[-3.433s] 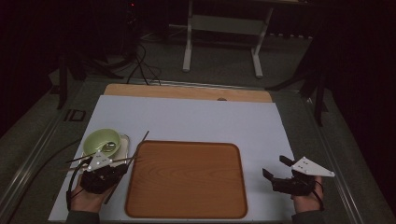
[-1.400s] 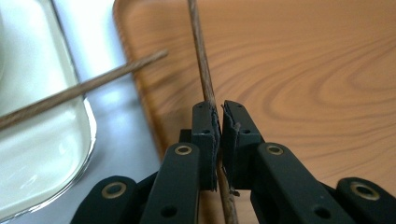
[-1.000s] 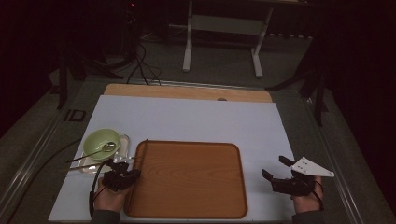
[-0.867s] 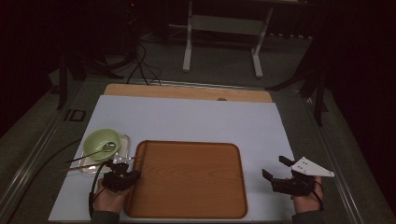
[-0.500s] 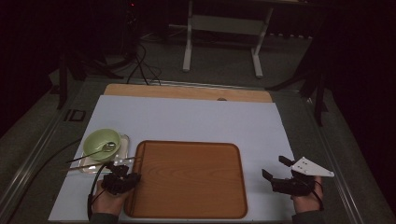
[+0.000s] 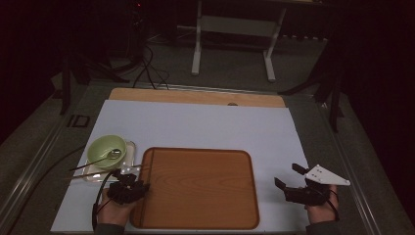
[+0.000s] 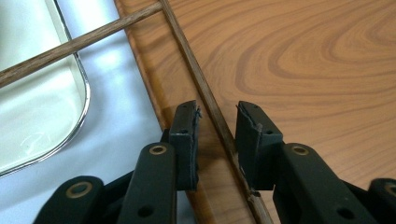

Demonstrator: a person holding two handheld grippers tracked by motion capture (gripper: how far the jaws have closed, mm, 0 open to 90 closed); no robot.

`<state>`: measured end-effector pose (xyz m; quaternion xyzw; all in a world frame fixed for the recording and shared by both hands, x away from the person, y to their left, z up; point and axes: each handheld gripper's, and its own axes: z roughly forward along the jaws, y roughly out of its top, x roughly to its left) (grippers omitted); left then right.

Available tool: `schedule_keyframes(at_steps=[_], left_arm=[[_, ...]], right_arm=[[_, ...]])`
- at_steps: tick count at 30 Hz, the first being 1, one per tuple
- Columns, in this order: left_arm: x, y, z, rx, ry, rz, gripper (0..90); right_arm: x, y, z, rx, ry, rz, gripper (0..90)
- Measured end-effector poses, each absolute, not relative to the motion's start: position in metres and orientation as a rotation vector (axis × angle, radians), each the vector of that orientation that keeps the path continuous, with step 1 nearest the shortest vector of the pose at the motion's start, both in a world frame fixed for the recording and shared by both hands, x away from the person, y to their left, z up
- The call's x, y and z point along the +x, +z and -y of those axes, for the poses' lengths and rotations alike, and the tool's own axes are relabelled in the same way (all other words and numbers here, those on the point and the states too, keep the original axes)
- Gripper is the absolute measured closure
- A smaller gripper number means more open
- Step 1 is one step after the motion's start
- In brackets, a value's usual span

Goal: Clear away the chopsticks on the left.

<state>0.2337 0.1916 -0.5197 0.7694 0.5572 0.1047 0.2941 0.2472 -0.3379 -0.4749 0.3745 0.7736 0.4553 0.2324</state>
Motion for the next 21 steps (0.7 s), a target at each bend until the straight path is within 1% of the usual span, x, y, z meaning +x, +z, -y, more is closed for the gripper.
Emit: schedule_keyframes(at_steps=[15,21], left_arm=[[0.228,-0.510,-0.200,2.005,0.309,-1.419,60.3],[0.225,-0.504,-0.203,1.978,0.342,-1.368,54.8]], right_arm=[[0.247,-0.475,0.338,1.027,1.252,-2.125,14.0],[0.247,-0.475,0.338,1.027,1.252,-2.126,14.0]])
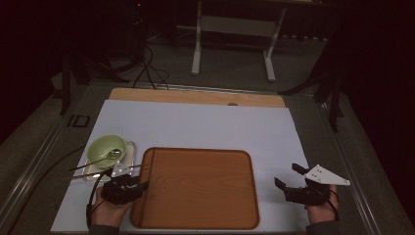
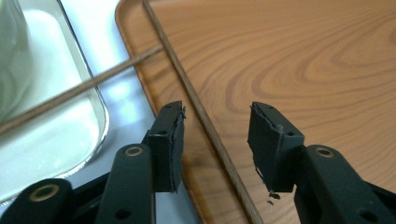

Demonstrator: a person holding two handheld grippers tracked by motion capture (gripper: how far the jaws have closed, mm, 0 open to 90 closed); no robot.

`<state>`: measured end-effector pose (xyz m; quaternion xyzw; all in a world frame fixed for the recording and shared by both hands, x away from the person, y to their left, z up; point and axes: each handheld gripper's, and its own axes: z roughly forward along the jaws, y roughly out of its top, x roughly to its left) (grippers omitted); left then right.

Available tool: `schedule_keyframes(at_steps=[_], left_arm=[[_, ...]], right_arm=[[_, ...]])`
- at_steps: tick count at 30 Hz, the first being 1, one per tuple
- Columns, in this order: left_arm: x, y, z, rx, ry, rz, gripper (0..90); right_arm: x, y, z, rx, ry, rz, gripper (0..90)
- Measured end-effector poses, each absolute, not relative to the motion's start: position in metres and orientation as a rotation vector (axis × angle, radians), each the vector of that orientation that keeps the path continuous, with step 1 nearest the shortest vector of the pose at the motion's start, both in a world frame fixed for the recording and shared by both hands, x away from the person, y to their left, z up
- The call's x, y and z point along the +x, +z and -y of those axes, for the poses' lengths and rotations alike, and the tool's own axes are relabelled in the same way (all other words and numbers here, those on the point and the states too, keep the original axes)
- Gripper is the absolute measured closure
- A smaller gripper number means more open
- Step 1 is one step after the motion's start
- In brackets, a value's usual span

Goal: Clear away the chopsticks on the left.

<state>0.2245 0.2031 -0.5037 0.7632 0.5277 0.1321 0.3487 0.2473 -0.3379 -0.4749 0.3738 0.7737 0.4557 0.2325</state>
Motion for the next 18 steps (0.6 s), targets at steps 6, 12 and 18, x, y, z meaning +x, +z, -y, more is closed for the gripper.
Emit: schedule_keyframes(at_steps=[6,12,18], left_arm=[[0.223,-0.500,-0.208,1.955,0.375,-1.347,51.5],[0.220,-0.497,-0.216,1.936,0.405,-1.337,47.8],[0.219,-0.496,-0.223,1.934,0.412,-1.331,47.2]], right_arm=[[0.247,-0.475,0.338,1.029,1.252,-2.126,14.0],[0.247,-0.475,0.338,1.027,1.252,-2.126,14.0],[0.247,-0.475,0.338,1.029,1.252,-2.126,14.0]])
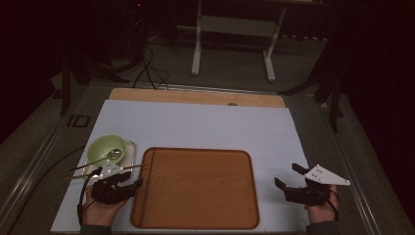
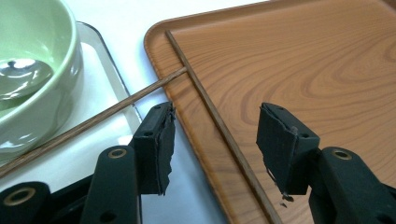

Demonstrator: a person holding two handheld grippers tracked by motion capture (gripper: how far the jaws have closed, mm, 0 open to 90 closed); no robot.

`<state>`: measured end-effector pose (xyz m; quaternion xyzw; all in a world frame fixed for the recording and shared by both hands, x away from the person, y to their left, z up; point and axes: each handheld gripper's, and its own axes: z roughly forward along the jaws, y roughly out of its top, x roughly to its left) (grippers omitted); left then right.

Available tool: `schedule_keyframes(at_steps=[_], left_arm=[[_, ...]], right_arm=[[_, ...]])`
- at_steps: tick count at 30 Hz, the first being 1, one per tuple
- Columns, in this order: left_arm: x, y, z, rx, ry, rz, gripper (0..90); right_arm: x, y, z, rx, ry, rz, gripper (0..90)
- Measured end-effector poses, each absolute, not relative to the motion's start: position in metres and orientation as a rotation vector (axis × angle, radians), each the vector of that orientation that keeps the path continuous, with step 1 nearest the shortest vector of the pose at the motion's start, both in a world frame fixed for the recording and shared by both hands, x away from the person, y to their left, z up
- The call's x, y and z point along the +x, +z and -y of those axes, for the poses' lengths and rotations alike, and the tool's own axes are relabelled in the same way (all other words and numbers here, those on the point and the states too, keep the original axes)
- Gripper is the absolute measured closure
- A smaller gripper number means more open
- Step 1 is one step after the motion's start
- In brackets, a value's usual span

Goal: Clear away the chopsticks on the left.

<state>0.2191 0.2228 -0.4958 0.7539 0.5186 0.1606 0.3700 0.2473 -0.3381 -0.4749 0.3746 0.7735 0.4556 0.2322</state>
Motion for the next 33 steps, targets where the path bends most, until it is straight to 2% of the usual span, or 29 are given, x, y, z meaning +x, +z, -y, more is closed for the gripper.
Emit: schedule_keyframes(at_steps=[11,33], left_arm=[[0.217,-0.493,-0.236,1.938,0.460,-1.351,48.2],[0.215,-0.493,-0.263,1.922,0.544,-1.404,38.8]], right_arm=[[0.247,-0.475,0.338,1.028,1.252,-2.126,14.0],[0.247,-0.475,0.338,1.027,1.251,-2.128,14.0]])
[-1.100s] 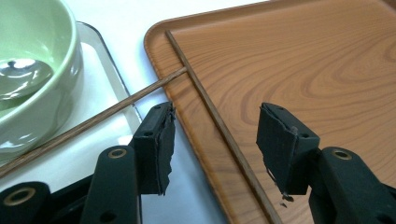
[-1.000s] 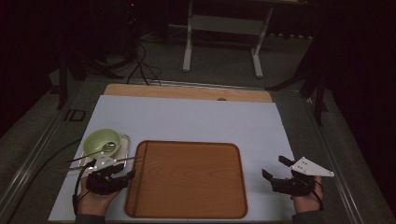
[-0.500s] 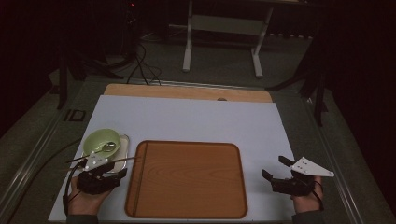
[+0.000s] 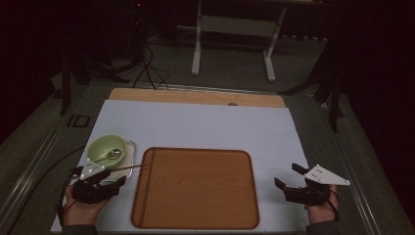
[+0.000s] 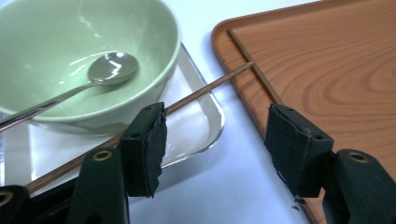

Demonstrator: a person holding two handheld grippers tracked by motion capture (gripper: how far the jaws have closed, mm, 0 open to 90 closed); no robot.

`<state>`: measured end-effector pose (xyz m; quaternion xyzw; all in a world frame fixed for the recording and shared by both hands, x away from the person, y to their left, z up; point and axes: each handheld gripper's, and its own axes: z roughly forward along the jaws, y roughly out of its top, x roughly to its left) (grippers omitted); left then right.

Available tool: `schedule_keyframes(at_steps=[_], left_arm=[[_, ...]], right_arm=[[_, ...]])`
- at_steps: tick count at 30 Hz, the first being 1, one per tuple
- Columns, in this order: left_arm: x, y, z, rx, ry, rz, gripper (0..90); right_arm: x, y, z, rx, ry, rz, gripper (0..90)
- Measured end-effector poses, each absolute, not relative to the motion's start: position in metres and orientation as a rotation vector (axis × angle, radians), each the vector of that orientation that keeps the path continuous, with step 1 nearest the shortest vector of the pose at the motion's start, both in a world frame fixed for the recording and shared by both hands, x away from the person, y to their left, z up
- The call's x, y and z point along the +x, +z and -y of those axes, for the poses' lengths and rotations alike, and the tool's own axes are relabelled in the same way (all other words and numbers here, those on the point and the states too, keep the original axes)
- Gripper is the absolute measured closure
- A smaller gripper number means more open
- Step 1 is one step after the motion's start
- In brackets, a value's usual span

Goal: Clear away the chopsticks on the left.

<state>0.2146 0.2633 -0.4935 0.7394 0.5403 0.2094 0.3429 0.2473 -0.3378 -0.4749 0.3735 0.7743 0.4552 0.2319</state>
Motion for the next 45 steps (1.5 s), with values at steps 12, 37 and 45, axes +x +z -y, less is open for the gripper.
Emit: schedule_keyframes(at_steps=[12,37,45], left_arm=[[0.217,-0.499,-0.277,1.916,0.566,-1.473,36.5],[0.234,-0.518,-0.305,1.868,0.588,-1.596,29.8],[0.238,-0.522,-0.307,1.891,0.576,-1.599,34.3]], right_arm=[[0.247,-0.475,0.338,1.026,1.251,-2.129,14.0],[0.248,-0.475,0.337,1.028,1.249,-2.134,14.0],[0.248,-0.475,0.337,1.029,1.249,-2.135,14.0]])
